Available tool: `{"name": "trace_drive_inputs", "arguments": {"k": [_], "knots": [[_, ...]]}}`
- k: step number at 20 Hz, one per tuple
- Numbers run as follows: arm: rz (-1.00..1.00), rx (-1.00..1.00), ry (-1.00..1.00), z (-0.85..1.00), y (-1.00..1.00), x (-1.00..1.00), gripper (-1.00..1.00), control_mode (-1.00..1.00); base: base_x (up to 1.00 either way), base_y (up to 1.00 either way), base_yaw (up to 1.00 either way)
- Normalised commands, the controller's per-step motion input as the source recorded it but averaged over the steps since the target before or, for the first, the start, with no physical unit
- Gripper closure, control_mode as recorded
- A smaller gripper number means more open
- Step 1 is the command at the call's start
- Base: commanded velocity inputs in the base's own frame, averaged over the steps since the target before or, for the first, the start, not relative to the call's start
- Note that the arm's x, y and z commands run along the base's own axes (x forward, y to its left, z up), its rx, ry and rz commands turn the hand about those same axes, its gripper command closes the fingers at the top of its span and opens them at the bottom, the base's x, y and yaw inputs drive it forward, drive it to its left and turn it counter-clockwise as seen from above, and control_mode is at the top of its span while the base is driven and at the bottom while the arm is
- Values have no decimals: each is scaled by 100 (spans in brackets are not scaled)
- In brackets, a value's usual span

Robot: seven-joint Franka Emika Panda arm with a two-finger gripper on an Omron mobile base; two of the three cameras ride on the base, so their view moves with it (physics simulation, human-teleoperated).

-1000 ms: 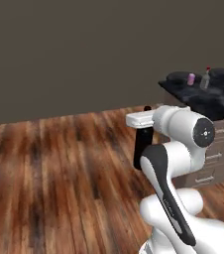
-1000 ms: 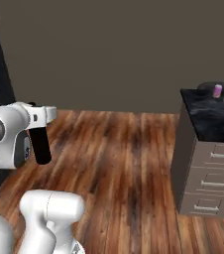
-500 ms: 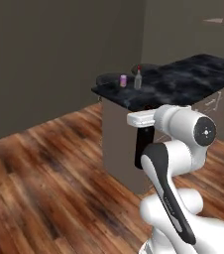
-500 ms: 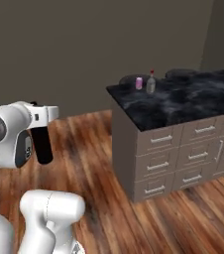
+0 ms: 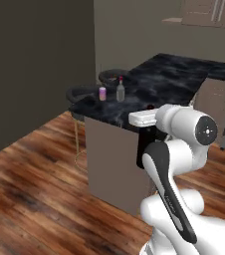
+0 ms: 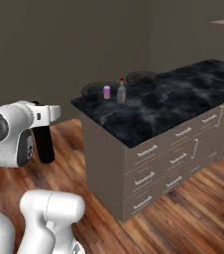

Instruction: Move the drinks to the dining counter.

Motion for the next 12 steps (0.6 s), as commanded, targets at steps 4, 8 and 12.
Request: {"name": "trace_drive_inputs", "arguments": {"k": [4, 8, 12], "knots": [[0, 0, 0, 0, 0, 0, 100, 100, 75, 77, -53], [0, 0, 0, 0, 0, 0, 100, 100, 71, 71, -60], [0, 0, 0, 0, 0, 0, 100, 100, 66, 65, -61]]}}
